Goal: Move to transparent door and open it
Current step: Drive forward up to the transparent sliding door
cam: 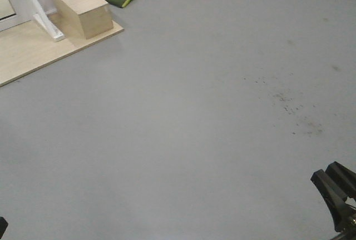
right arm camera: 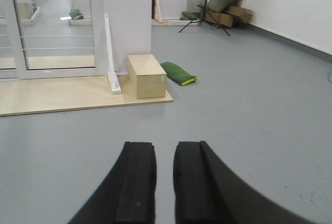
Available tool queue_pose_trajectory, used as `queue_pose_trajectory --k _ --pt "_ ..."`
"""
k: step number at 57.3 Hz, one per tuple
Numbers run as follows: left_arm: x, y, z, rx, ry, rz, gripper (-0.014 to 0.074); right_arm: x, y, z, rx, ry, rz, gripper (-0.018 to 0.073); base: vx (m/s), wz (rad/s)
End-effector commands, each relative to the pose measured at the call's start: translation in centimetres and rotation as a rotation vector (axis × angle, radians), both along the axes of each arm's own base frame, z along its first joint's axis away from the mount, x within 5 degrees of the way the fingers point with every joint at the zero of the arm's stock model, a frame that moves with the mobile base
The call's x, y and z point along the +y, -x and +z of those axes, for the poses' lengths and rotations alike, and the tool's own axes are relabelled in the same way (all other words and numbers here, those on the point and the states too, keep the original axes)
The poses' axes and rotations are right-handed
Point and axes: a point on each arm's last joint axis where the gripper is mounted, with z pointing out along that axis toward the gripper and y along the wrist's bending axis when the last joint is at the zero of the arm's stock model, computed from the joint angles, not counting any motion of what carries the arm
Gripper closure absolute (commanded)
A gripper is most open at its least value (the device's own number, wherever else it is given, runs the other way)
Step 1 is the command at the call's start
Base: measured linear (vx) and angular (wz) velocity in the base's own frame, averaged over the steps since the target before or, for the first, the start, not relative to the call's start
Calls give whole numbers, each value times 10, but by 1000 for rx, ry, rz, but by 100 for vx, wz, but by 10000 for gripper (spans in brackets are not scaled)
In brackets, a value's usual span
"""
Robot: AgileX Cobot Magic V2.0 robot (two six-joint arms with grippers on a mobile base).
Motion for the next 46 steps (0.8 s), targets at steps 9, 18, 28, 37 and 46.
queue_pose_trajectory --k 9,18,28,37,46 --pt "0 0 4 -79 17 -3 603 0 0 7 -90 -30 -4 342 53 58" --pt "0 0 4 -79 17 -3 603 0 0 7 -90 -30 -4 342 52 57" --pt "0 0 4 -79 17 -3 603 0 0 7 -90 -30 -4 342 52 55" --pt "0 0 4 -79 17 -3 603 0 0 7 -91 -30 -4 342 52 53" --pt "0 0 4 -79 17 -3 603 0 0 7 -91 -30 -4 342 51 51"
